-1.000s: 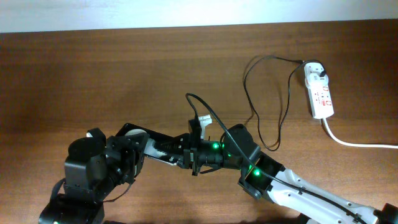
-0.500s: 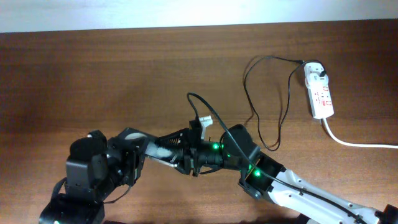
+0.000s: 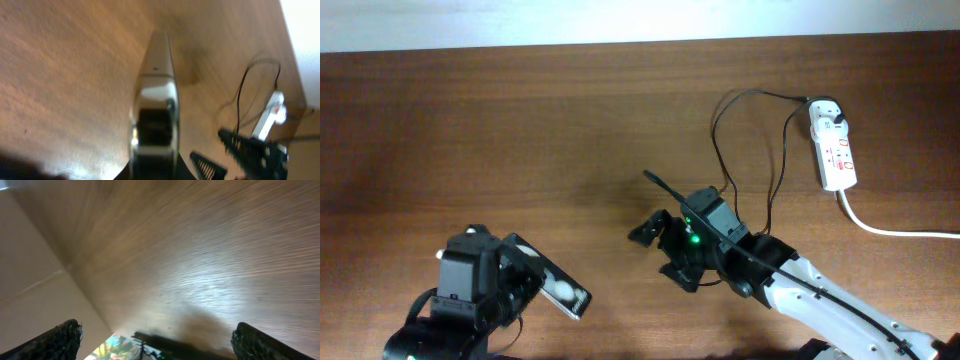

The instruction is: Plug charger to phone and switch on socket

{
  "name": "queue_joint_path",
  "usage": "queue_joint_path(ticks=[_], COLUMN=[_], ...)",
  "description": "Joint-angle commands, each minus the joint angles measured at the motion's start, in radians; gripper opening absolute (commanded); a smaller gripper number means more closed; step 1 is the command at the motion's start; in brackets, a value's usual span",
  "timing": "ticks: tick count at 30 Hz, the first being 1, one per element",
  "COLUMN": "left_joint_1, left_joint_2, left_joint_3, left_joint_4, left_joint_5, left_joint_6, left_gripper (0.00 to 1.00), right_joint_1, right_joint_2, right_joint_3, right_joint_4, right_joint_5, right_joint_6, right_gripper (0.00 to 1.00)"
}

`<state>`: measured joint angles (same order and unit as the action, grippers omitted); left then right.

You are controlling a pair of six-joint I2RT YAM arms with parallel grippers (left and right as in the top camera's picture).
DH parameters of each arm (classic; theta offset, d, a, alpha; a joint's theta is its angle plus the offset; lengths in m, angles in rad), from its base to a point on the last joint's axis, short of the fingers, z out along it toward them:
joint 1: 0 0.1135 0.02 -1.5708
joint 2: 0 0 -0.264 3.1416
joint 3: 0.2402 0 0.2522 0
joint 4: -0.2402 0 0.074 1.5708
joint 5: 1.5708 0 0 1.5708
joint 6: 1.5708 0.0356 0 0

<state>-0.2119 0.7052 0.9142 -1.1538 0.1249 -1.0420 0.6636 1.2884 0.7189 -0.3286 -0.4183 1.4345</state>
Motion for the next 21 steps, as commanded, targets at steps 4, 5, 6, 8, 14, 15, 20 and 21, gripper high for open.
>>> queue_joint_path(ticks=[4,5,6,8,14,15,20,21], left_joint_1=[-0.001,-0.001,-0.001,-0.002,-0.001,-0.001,-0.002,-0.002], left_joint_2=[0.050,0.084,0.130,0.226,0.535,0.558,0.575,0.575], left_joint_3=[0.008,0.008,0.008,0.008,0.008,0.008,0.008,0.008], left_joint_4=[-0.021,0.000,0.035,0.119,0.201,0.203,0.203,0.203], left_joint_5=[0.229,0.248,0.281,0.385,0.546,0.561,0.594,0.594], left_joint_6=[0.049,0.049,0.048,0.048,0.116,0.134,0.178,0.211], left_gripper=[0.00,0.00,0.00,0.00,0.00,0.00,0.00,0.00], right_joint_1=[-0.111,-0.122,-0.129,-0.138,-0.141,-0.142,-0.142,-0.142], right_joint_2=[-0.007,-0.007,-0.009,-0.025,-0.051,-0.051,-0.051,-0.051], right_joint_3=[0.003,0.003,0.003,0.003,0.002,0.002,0.002,0.002], right_joint_4=[0.003,0.003,0.003,0.003,-0.016,-0.024,-0.020,-0.010], right_joint_5=[-0.019,-0.041,-0.080,-0.157,-0.110,-0.066,0.076,0.131], right_joint_6=[-0.304,-0.347,-0.389,-0.464,-0.567,-0.568,-0.699,-0.731], right_gripper=[0.99,0.99,0.99,0.99,0.99,0.99,0.99,0.99])
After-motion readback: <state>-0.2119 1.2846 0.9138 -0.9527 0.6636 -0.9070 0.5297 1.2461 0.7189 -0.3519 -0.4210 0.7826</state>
